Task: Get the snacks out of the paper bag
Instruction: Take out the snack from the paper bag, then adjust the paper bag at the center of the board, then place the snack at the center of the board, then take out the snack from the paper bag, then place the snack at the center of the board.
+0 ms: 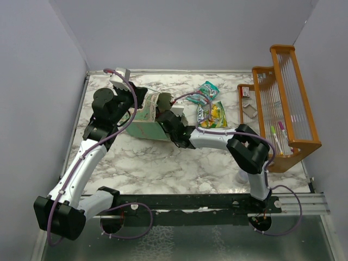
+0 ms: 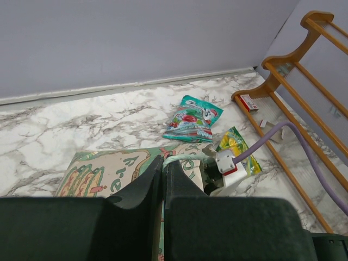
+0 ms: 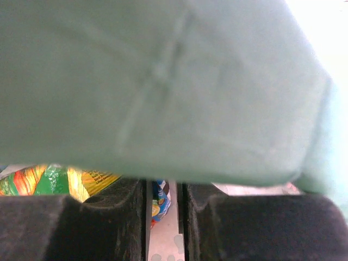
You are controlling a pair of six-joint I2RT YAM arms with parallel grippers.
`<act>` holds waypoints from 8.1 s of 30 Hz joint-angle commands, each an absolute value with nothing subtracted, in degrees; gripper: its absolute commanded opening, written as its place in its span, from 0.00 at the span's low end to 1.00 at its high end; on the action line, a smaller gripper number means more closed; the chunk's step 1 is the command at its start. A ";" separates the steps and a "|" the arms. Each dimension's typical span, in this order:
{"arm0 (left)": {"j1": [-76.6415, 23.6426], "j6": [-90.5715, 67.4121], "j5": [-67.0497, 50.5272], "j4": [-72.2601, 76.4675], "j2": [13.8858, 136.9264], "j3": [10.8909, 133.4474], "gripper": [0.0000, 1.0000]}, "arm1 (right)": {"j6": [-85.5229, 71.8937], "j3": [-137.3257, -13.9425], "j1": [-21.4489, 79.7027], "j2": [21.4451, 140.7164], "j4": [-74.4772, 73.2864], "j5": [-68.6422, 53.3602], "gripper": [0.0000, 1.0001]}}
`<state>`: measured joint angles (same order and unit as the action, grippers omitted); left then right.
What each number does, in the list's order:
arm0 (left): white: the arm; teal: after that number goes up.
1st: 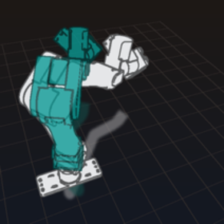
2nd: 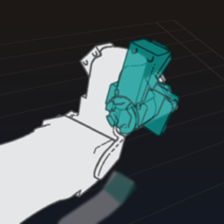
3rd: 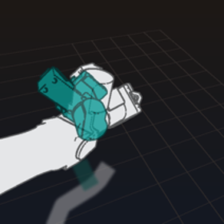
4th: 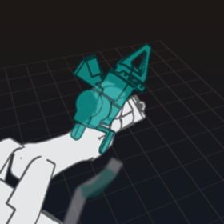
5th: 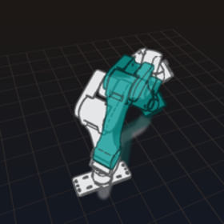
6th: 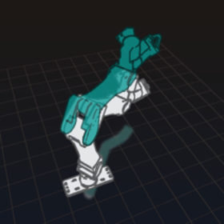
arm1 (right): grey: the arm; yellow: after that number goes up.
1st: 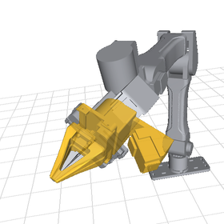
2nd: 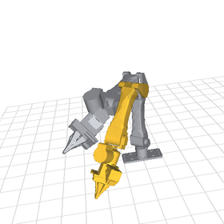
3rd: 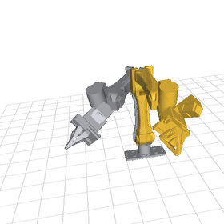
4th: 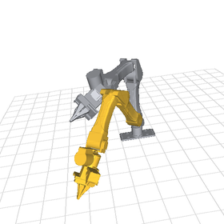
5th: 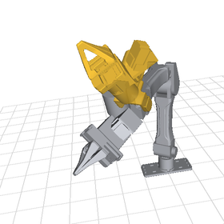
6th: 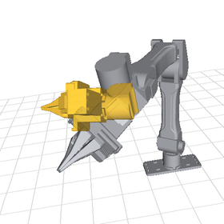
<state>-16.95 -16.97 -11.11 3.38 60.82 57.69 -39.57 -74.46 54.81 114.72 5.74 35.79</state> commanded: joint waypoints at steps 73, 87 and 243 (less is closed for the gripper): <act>-17.32 -6.60 -19.34 12.16 47.53 48.01 0.00 | -35.25 -43.68 34.10 84.84 -2.38 29.33 0.45; -17.23 -9.38 -20.68 11.55 49.80 49.23 0.00 | -17.17 -42.29 35.15 69.63 16.63 -9.95 0.54; -17.50 -11.22 -14.41 10.63 51.25 49.09 0.00 | 36.22 -33.65 61.27 40.78 37.16 7.43 0.01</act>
<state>-17.34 -11.42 -15.35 9.74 51.46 47.99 34.89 -34.89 61.39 41.50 31.27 -6.52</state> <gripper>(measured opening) 0.028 0.016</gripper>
